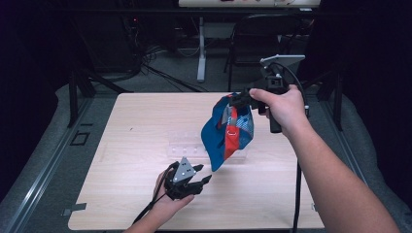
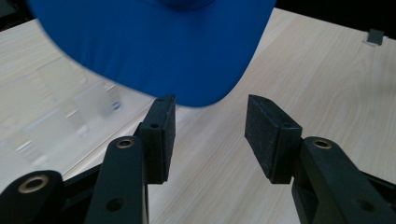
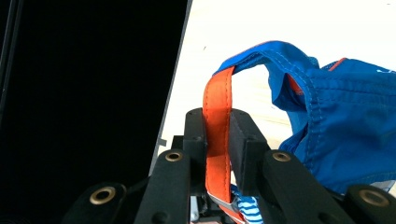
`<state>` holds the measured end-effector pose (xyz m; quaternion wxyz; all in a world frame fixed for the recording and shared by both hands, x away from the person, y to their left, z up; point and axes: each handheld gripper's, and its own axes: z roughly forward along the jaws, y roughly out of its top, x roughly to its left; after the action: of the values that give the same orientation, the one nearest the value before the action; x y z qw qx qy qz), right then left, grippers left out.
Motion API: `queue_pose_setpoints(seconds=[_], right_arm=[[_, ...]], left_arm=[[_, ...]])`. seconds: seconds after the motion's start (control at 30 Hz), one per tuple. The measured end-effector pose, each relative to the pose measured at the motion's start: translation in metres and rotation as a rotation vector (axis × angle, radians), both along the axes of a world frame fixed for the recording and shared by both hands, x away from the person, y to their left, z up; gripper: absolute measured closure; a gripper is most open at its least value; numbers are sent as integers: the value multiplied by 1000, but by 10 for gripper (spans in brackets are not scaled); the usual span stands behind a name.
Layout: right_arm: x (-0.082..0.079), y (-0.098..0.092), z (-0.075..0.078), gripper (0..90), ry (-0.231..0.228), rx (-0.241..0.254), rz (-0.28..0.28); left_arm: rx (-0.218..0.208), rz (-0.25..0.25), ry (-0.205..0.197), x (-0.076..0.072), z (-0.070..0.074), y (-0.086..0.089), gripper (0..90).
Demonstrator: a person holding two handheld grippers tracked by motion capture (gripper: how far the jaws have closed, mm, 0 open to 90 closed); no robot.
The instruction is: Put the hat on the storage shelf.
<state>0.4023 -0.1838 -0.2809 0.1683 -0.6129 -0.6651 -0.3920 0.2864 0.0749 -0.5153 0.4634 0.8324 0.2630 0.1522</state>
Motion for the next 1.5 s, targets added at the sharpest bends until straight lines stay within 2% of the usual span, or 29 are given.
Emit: queue_pose_setpoints(seconds=[0.17, 0.3, 0.43, 0.63, 1.0, 1.07, 1.3, 1.5], right_arm=[[-1, 2, -2, 779, 4, 1, 7], [0, 4, -5, 779, 5, 3, 12], [-1, 5, -6, 779, 13, 3, 17], [-2, 6, -6, 779, -1, 3, 19], [-1, 8, -6, 779, -5, -1, 21], [-1, 7, -6, 779, -8, -1, 17], [0, 5, -6, 779, -14, 4, 16], [0, 7, -8, 778, -15, 2, 23]], left_arm=[[8, -1, -13, 1, 1, -15, 553], [16, 6, -30, 2, 1, -21, 607], [30, 9, -45, 2, 1, -19, 715], [40, 4, -77, 1, 2, -11, 809], [43, -1, -109, 1, 10, 6, 877], [36, 14, -121, 4, 12, 11, 880], [34, 29, -138, 9, 13, 13, 883], [37, 56, -151, 21, 11, 12, 883]])
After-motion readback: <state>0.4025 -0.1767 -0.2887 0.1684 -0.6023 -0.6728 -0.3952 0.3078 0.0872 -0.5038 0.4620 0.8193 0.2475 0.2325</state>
